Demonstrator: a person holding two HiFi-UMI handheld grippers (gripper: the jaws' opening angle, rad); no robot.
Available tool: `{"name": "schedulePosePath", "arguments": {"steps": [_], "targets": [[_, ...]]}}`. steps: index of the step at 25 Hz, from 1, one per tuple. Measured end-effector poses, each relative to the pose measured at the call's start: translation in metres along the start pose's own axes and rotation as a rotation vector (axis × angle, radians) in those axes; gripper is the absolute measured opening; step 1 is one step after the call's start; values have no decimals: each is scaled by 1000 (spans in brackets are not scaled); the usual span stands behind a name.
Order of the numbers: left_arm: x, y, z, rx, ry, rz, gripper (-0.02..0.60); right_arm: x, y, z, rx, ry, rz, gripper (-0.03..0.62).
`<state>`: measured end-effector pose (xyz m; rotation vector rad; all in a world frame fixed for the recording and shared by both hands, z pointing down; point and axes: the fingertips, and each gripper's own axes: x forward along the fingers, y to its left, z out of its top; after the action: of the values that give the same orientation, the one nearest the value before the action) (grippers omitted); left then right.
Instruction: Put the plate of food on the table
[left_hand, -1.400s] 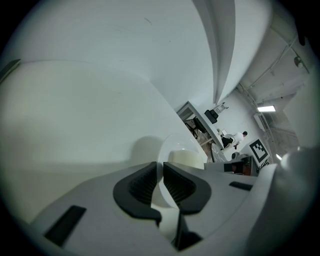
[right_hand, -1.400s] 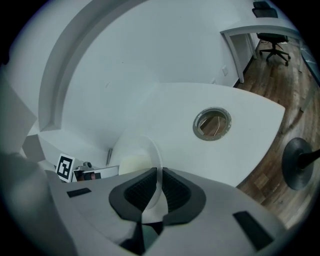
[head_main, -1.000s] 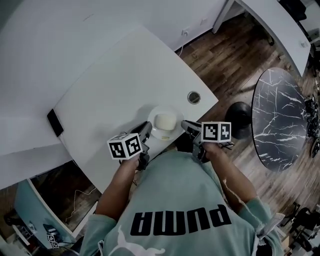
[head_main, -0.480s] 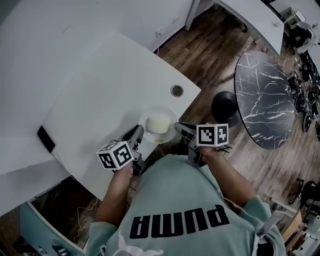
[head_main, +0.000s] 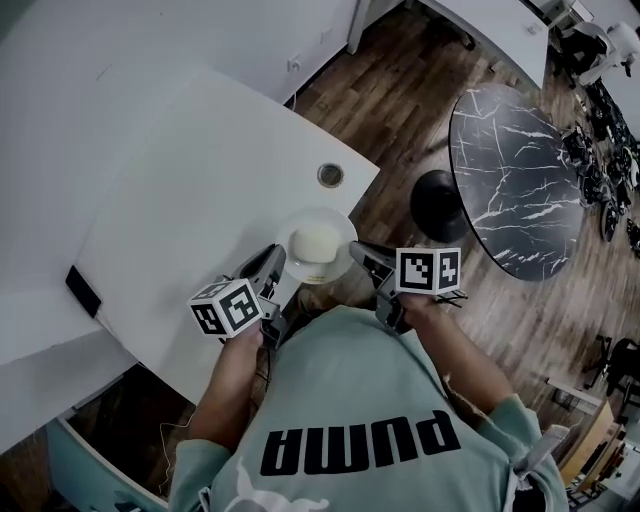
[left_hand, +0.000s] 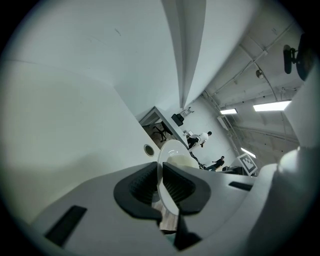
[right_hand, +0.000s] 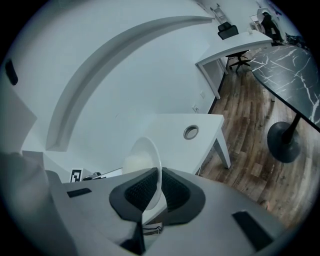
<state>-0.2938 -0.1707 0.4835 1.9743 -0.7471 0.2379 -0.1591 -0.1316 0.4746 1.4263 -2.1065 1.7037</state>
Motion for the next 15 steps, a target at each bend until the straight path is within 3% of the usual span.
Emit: {"name": "schedulePosePath", "arguments": {"steps": [15], "targets": [[53, -69, -19, 89, 80, -42, 40, -71, -51, 12, 97, -120, -3, 35]]}}
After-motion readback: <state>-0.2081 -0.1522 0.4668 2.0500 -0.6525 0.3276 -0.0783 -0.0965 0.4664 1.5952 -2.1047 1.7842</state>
